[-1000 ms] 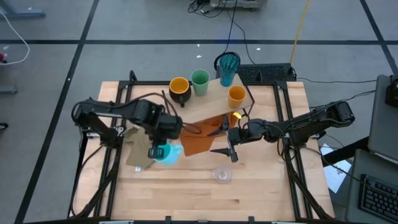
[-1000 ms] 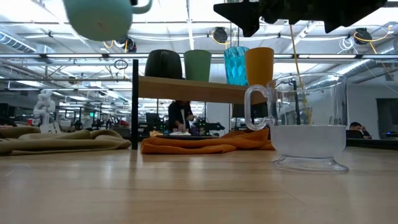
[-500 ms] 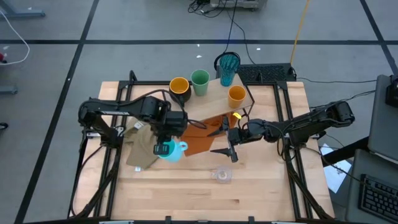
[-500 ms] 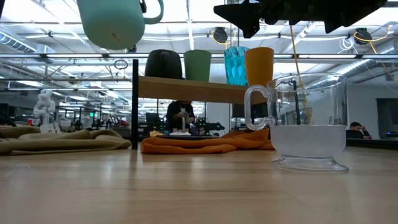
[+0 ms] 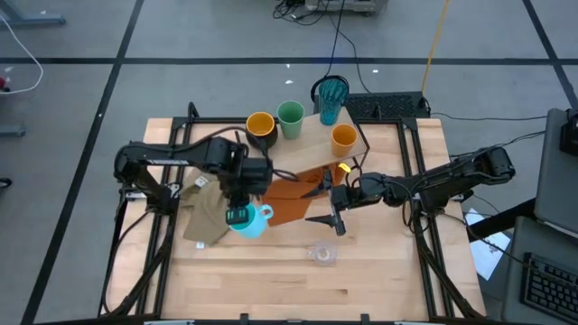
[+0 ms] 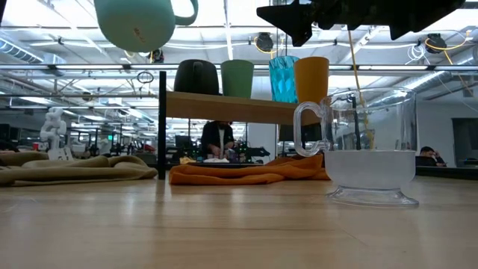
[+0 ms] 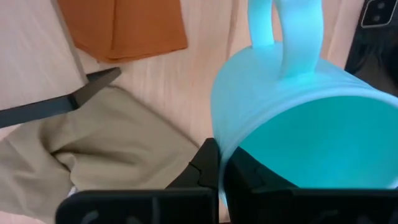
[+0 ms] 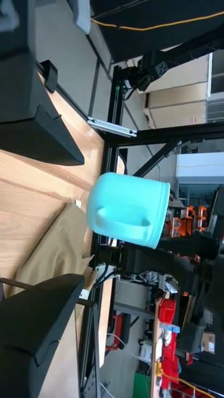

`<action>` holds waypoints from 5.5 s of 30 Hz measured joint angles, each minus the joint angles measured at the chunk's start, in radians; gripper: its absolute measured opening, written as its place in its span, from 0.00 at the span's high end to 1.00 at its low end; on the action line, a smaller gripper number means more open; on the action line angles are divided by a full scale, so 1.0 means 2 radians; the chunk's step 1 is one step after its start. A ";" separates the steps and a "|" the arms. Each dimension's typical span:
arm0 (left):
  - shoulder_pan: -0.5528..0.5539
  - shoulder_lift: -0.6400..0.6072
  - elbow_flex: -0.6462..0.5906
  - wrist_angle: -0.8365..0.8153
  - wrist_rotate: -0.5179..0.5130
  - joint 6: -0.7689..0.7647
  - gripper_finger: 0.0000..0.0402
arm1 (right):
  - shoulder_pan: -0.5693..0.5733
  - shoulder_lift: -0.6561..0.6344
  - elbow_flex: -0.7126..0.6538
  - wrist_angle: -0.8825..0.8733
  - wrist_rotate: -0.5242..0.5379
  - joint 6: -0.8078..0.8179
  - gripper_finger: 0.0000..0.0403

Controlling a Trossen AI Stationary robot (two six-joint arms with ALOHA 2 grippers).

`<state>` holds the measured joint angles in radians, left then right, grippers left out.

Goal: Stack small to large cups/mugs on shelf
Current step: Put the blue mug on the shelf

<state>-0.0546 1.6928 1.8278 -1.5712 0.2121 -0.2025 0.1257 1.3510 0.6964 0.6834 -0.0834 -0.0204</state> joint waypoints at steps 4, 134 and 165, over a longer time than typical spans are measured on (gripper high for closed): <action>-0.010 0.000 0.000 0.000 -0.018 0.041 0.99 | 0.000 0.000 0.000 0.000 0.000 -0.001 0.28; 0.019 0.055 0.109 0.003 -0.061 0.095 0.81 | -0.044 0.130 0.080 0.086 -0.033 0.036 0.91; 0.044 0.019 0.111 0.000 0.033 0.042 0.43 | -0.051 0.130 0.080 0.092 -0.039 0.040 0.91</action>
<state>0.0329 1.7305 2.0495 -1.5705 0.2772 -0.1191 0.0246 1.6119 0.8574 0.8680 -0.1613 0.0589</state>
